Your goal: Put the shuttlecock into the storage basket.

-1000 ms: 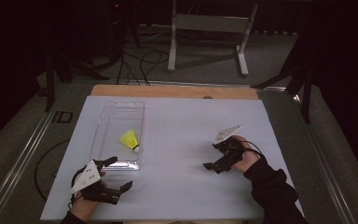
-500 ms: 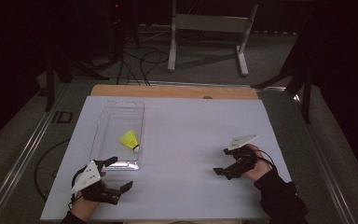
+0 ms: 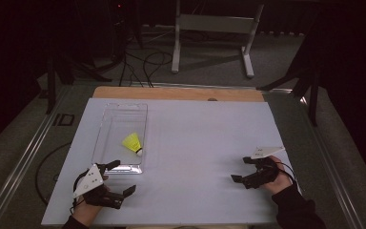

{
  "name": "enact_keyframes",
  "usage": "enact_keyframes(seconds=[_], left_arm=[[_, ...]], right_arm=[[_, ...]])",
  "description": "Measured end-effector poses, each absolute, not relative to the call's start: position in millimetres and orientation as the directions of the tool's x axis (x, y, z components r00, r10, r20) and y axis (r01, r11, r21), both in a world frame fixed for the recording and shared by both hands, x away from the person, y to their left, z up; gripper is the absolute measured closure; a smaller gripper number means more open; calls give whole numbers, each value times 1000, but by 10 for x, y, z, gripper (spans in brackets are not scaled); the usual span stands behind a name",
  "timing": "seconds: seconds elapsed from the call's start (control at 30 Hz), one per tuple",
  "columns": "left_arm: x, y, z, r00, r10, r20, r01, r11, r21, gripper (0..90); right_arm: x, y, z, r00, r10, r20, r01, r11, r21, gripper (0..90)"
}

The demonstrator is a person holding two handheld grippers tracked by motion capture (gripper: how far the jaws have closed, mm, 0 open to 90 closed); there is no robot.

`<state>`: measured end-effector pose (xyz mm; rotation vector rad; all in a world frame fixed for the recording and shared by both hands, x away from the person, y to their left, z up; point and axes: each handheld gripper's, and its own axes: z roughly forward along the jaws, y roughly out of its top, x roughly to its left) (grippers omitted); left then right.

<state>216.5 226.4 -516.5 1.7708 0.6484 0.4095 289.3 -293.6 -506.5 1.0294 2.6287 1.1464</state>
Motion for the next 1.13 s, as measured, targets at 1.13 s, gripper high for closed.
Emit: enact_keyframes(seconds=[1.13], left_arm=[[2179,2251,-5176,794,606,-54,219,-201,955,3]], right_arm=[[2756,-3137,-5219,-667,731,141,608,426,670,78]])
